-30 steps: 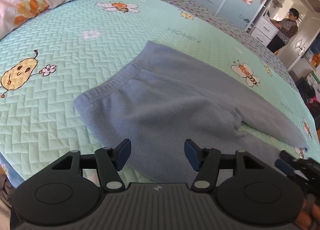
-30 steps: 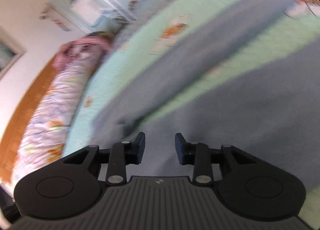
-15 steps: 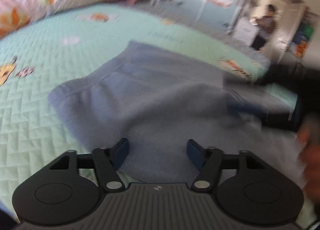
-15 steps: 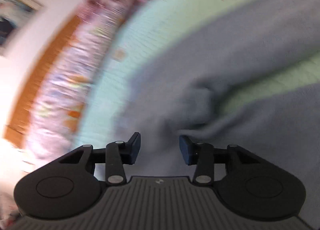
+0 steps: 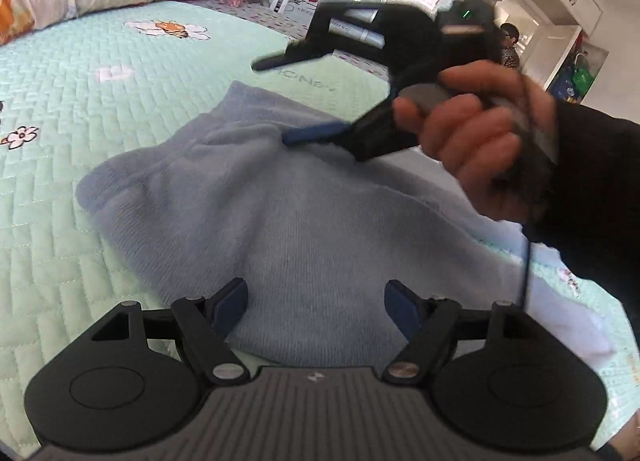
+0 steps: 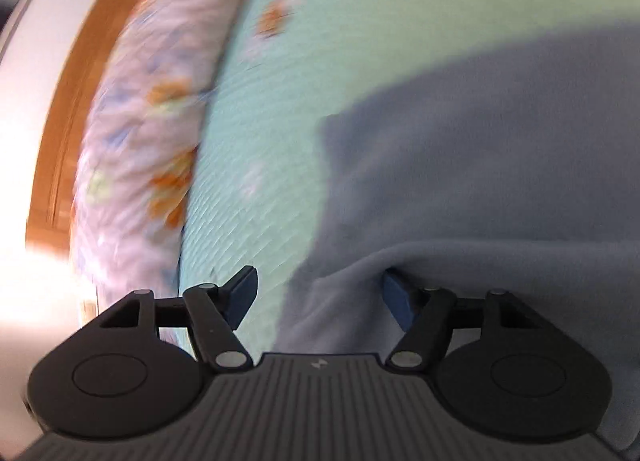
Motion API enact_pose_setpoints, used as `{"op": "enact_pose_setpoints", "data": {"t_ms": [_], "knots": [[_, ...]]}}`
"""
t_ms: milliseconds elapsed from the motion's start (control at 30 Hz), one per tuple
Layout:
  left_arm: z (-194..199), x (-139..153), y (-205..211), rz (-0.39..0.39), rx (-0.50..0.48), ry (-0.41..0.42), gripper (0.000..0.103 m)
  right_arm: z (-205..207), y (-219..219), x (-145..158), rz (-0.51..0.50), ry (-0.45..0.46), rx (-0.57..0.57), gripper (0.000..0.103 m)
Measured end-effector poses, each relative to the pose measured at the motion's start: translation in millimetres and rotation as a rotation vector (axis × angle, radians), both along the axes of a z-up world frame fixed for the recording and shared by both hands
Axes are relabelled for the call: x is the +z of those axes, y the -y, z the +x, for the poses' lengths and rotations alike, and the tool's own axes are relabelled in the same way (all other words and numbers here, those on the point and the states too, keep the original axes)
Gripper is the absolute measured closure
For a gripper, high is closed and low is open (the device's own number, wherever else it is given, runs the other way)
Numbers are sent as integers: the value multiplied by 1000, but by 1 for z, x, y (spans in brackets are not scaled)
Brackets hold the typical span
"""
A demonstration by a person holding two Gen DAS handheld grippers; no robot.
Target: Fold clothes
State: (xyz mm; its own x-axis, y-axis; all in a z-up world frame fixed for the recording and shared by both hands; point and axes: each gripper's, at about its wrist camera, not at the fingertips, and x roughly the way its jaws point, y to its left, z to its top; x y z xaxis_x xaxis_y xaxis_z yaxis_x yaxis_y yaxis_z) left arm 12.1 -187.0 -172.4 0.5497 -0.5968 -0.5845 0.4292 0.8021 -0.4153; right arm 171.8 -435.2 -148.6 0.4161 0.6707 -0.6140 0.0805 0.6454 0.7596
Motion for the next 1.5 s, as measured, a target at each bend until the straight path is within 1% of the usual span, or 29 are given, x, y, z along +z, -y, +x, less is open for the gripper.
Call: {"op": "enact_pose_setpoints", "data": {"t_ms": [33,67,133,200,233,267,300,333,367,467,533,567,633,667,733,800,867,967,1033,1067,1100,1167,1200,1233,1267,1333,1367,1433,1500], "knots": [[2,0,0,-9,-4,-10,25,-6,-4,8,-11,21,21,32],[4,0,-1,-17,-5,-19,25,-9,-10,10,17,21,20,32],[5,0,-3,-38,-7,-31,25,-12,-2,7,133,-3,-21,32],[4,-1,-7,-53,6,-38,25,-17,4,6,189,20,-78,32],[4,0,-9,-63,8,-42,25,-12,1,3,182,33,-105,29],[4,0,-9,-71,12,-44,25,-6,-2,0,171,45,-132,23],[4,0,-9,-80,15,-47,25,-1,-2,-8,121,21,-155,23],[4,0,-10,-89,18,-47,25,3,-2,-16,67,-7,-176,25],[3,1,-11,-98,20,-46,25,9,-2,-25,39,-37,-191,29],[1,2,-12,-119,23,-38,25,17,-2,-14,70,11,-253,28],[0,3,-13,-134,23,-31,25,21,-4,2,114,86,-251,27],[0,4,-14,-147,24,-27,25,22,-5,6,125,105,-251,24],[0,6,-14,-170,24,-18,25,29,-10,0,84,63,-223,22],[1,6,-14,-177,23,-18,25,35,-16,-10,29,-1,-183,22],[1,6,-14,-190,17,-25,25,42,-17,-12,-23,-16,-156,25],[-1,4,-14,-188,10,-37,25,49,-19,-13,-72,-25,-131,25],[2,4,-11,-181,7,-47,25,63,-15,-3,-180,48,-172,25],[4,3,-10,-180,6,-59,25,88,-16,2,-342,70,-152,25],[5,3,-10,-186,10,-68,25,87,-21,11,-322,94,-81,25],[5,2,-12,-193,11,-76,25,83,-27,16,-345,107,-24,25],[5,1,-13,-199,12,-83,25,76,-31,18,-390,114,31,25],[5,0,-14,-207,13,-91,25,68,-41,13,-449,133,160,26],[4,0,-14,-204,12,-92,25,70,-43,5,-510,139,211,28],[4,-1,-13,-201,10,-92,25,72,-44,-3,-573,144,259,39],[3,-1,-13,-195,9,-92,25,84,-43,-6,-610,153,246,51],[4,-2,-12,-187,9,-94,25,108,-36,4,-623,191,151,53],[4,-2,-12,-185,9,-97,25,116,-35,13,-642,212,106,52],[5,-3,-12,-188,9,-102,25,113,-43,29,-672,266,144,52],[6,-3,-14,-194,9,-107,25,88,-67,43,-788,353,284,50]]}}
